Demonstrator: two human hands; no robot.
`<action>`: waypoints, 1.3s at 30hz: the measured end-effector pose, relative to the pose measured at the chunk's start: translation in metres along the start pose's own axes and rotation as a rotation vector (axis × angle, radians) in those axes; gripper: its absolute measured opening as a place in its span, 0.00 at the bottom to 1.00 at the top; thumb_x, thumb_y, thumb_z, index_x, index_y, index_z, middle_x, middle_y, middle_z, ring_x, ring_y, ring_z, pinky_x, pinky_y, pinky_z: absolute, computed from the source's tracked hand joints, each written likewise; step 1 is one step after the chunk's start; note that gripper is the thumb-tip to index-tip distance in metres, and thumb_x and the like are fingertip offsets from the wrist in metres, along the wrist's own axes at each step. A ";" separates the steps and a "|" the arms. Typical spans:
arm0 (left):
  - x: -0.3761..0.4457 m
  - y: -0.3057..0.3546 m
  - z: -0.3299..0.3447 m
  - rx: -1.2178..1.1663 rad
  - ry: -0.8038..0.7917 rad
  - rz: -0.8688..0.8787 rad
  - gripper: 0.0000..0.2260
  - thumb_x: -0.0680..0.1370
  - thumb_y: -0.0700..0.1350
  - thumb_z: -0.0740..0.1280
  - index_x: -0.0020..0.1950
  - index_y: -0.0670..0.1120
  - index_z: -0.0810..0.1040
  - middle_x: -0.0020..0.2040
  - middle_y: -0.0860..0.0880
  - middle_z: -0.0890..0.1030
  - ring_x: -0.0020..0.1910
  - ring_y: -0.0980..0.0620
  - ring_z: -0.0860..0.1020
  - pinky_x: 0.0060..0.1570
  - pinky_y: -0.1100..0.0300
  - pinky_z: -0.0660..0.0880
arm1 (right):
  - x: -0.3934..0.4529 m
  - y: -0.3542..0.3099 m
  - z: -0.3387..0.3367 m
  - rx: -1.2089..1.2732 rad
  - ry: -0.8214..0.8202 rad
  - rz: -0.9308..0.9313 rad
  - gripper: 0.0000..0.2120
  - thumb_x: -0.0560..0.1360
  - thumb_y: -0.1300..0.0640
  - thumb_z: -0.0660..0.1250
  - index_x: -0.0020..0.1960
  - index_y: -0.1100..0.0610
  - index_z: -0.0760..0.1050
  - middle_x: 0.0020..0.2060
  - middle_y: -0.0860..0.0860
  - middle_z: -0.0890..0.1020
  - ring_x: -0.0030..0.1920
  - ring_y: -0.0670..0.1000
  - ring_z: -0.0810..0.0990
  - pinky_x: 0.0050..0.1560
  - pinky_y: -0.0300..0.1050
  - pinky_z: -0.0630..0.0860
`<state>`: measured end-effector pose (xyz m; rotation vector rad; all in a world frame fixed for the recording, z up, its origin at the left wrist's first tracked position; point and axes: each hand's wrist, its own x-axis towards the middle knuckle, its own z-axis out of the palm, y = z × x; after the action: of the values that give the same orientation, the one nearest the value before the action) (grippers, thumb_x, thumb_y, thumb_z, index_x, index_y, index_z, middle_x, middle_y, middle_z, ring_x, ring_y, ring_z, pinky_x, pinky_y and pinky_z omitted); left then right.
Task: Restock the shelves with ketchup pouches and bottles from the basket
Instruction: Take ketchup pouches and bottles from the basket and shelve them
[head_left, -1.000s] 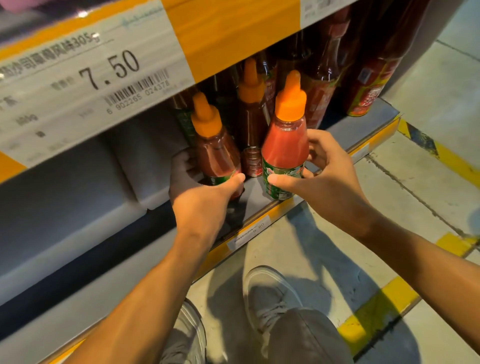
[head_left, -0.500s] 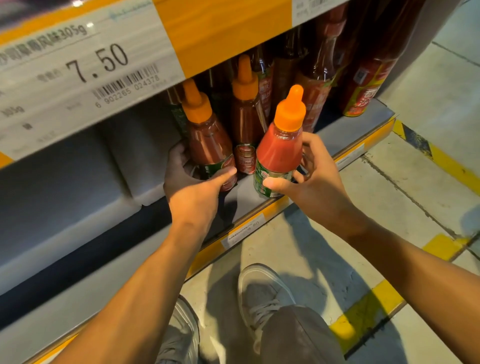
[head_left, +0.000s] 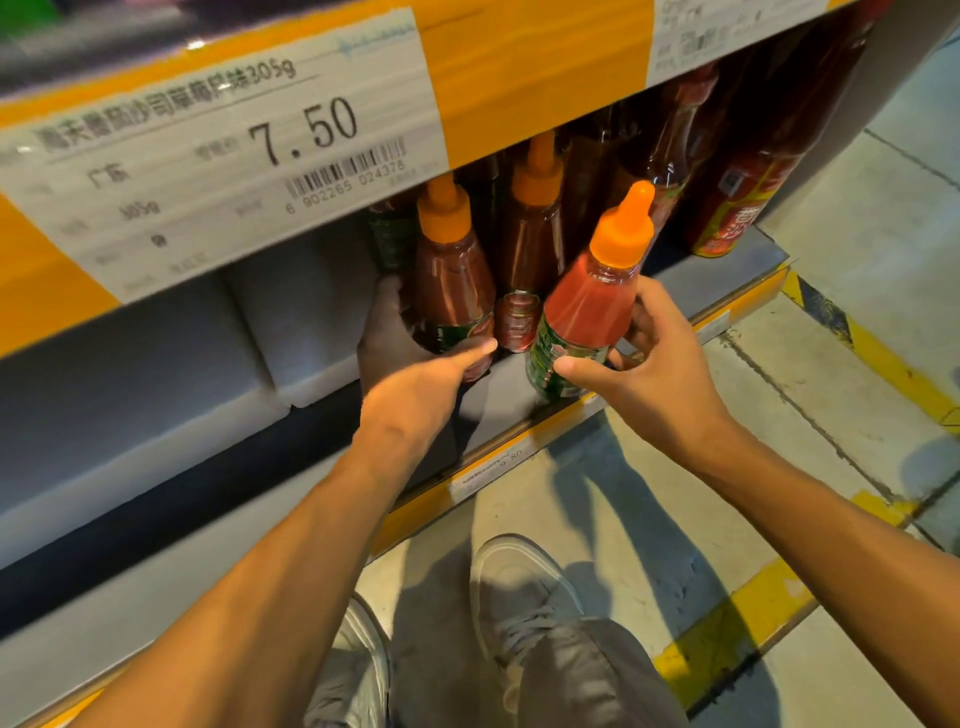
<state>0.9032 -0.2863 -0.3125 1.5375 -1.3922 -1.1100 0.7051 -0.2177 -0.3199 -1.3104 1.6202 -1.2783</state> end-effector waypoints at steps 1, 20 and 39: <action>0.000 0.001 0.001 0.008 0.000 -0.004 0.40 0.65 0.44 0.82 0.72 0.54 0.67 0.69 0.53 0.74 0.62 0.59 0.68 0.63 0.59 0.67 | -0.001 0.000 0.000 0.006 0.007 0.006 0.32 0.68 0.59 0.81 0.66 0.46 0.71 0.59 0.41 0.81 0.60 0.39 0.79 0.54 0.27 0.75; -0.059 0.053 -0.035 0.463 -0.077 -0.118 0.22 0.78 0.61 0.66 0.57 0.42 0.80 0.54 0.43 0.83 0.50 0.46 0.79 0.48 0.53 0.75 | -0.031 -0.052 -0.021 -0.293 0.010 0.311 0.27 0.68 0.43 0.79 0.60 0.48 0.69 0.51 0.44 0.77 0.52 0.45 0.77 0.50 0.40 0.73; -0.301 0.245 -0.260 0.722 0.087 0.155 0.17 0.77 0.66 0.62 0.56 0.55 0.77 0.54 0.55 0.81 0.55 0.52 0.79 0.54 0.53 0.76 | -0.204 -0.360 -0.020 -0.283 -0.194 -0.099 0.10 0.75 0.45 0.73 0.49 0.48 0.74 0.41 0.43 0.79 0.41 0.43 0.78 0.51 0.51 0.79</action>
<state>1.0630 -0.0164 0.0340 1.8851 -1.9323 -0.4427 0.8447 -0.0192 0.0159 -1.6505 1.6570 -0.9663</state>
